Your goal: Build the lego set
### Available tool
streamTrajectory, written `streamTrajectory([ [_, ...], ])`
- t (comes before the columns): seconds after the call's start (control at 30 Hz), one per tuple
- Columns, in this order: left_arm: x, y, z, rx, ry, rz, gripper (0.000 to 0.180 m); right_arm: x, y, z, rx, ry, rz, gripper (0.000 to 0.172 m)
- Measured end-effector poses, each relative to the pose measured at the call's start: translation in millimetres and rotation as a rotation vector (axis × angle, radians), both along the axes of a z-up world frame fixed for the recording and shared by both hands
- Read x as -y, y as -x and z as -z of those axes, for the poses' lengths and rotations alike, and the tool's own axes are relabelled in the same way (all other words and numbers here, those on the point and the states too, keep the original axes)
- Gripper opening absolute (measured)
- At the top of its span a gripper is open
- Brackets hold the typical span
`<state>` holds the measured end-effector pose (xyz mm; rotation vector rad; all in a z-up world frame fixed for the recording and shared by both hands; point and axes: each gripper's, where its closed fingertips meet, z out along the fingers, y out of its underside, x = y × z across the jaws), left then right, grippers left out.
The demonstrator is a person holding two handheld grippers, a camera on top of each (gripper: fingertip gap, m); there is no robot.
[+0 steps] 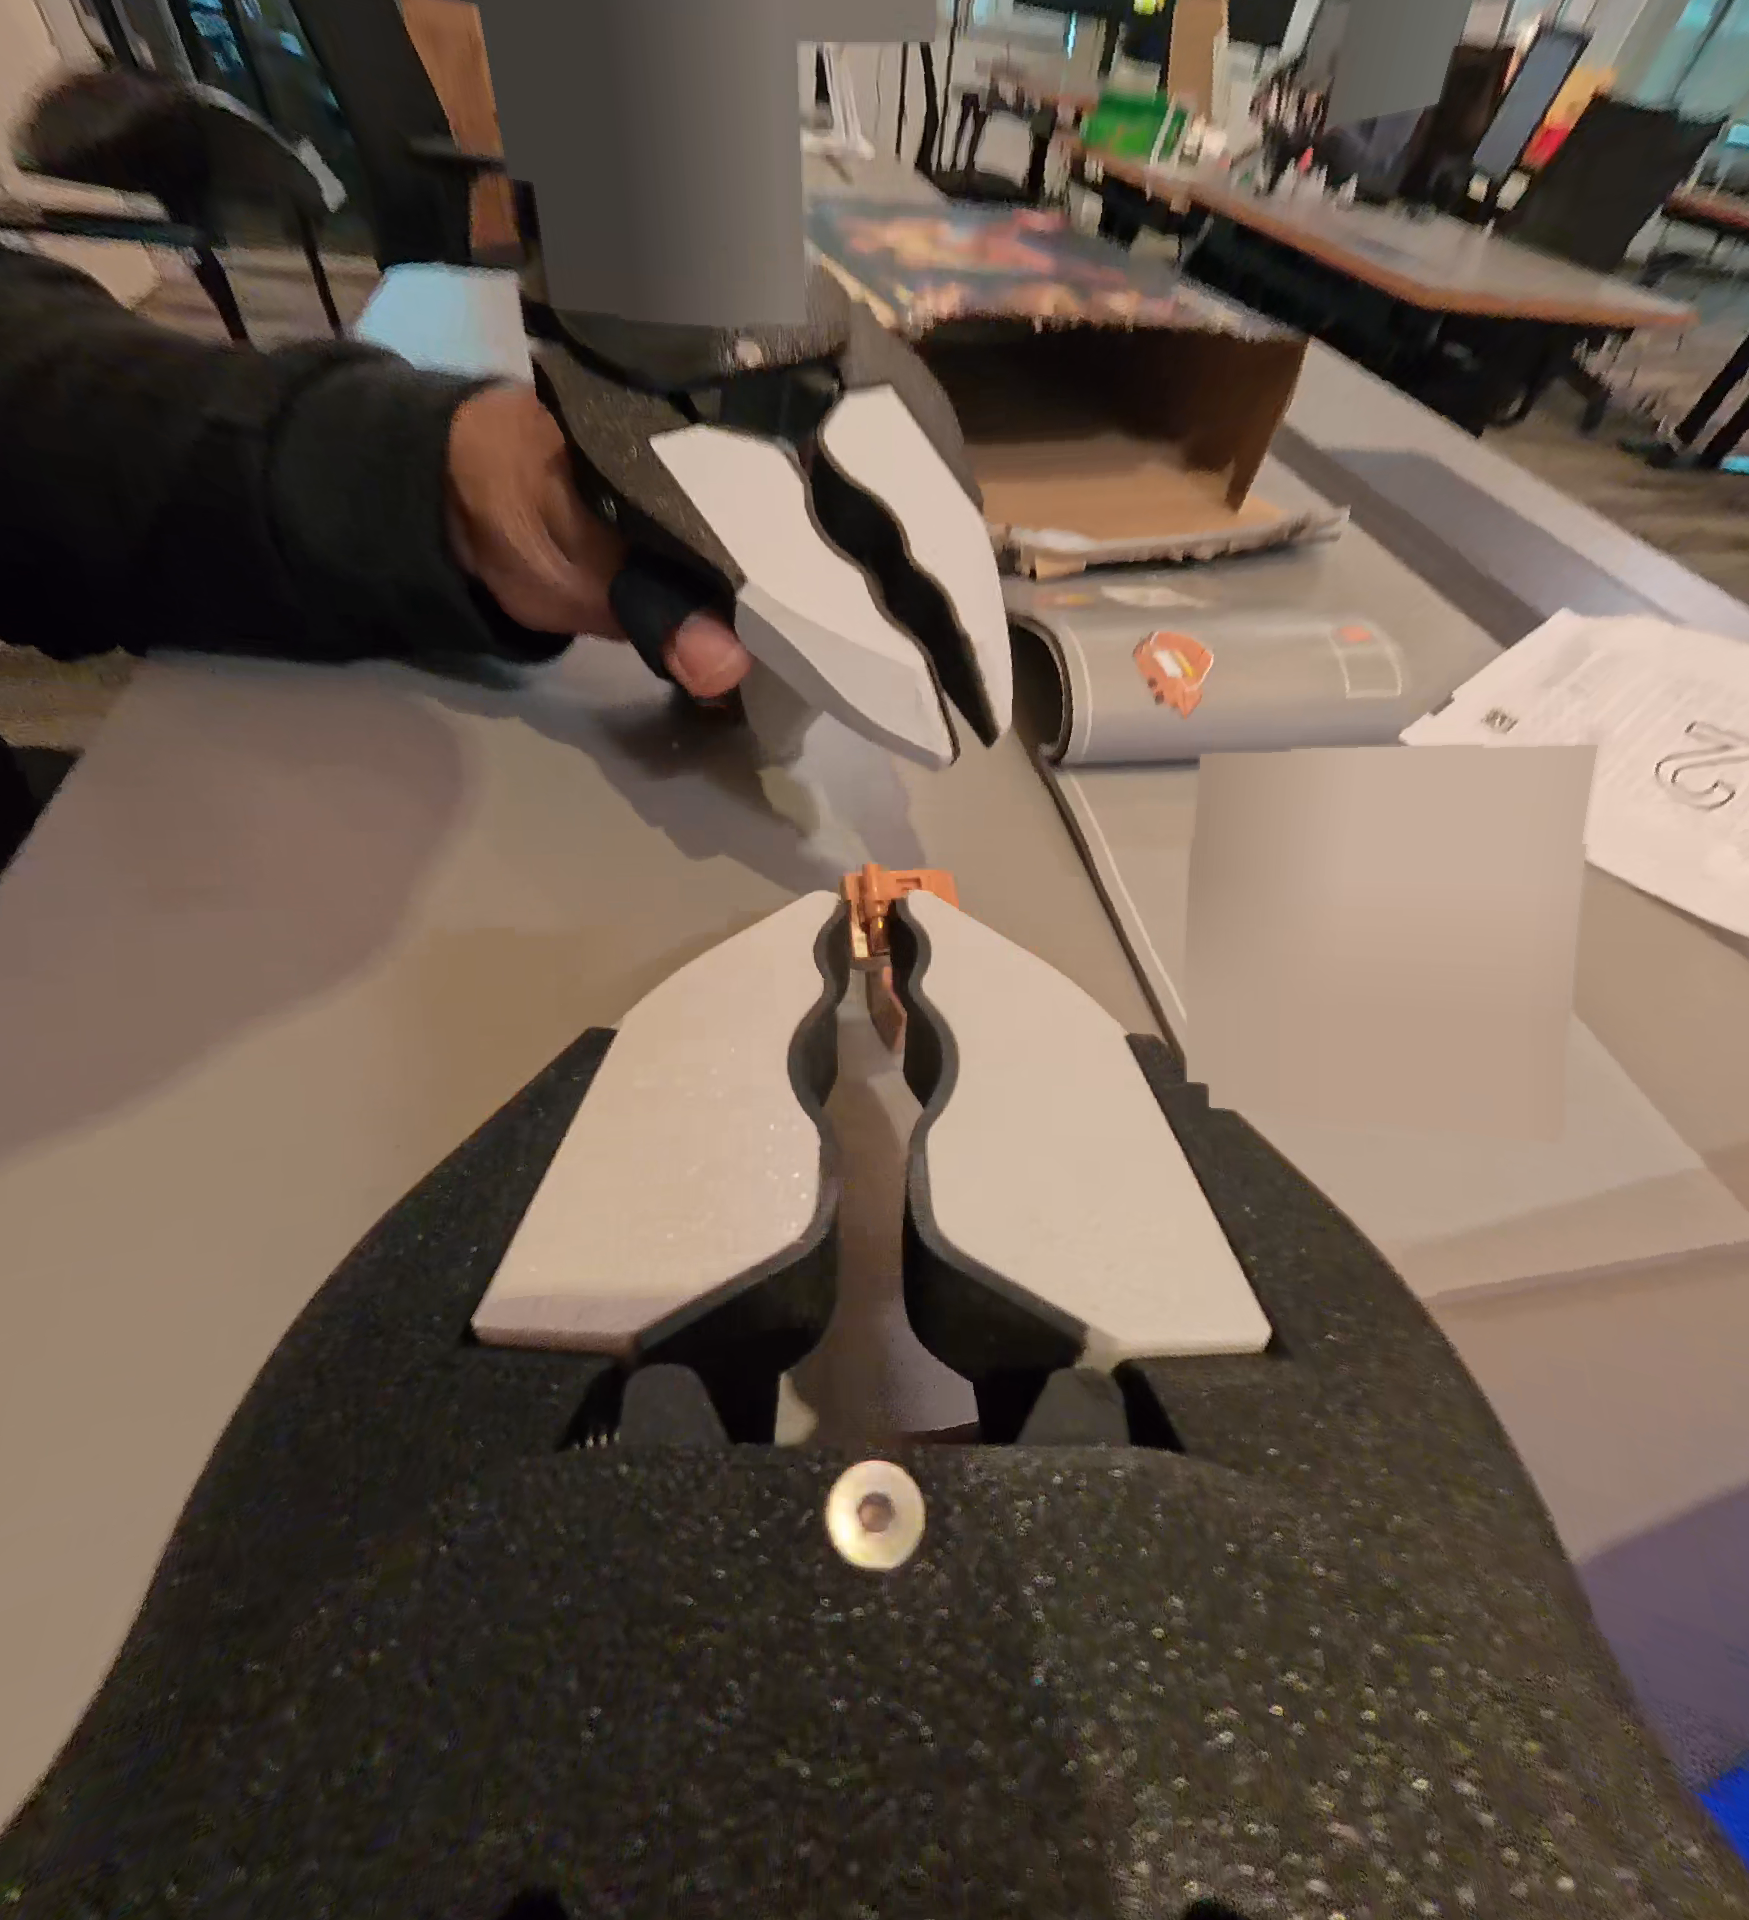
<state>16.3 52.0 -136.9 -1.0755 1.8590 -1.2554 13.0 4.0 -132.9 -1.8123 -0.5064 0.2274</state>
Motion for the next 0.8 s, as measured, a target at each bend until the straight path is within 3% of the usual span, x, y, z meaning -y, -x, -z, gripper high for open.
streamTrajectory([
  [0.3, 19, 8, -33, 0.207, 0.104, 0.138, 0.016, 11, 7, -55, -0.331, -0.265, -0.177, 0.006],
  [0.47, 29, 11, -41, 0.268, 0.108, 0.18, 0.024, 12, 5, -62, -0.409, -0.295, -0.203, 0.006],
  [0.8, 53, 14, -56, 0.354, 0.117, 0.197, 0.024, 18, 4, -78, -0.616, -0.336, -0.284, 0.006],
])
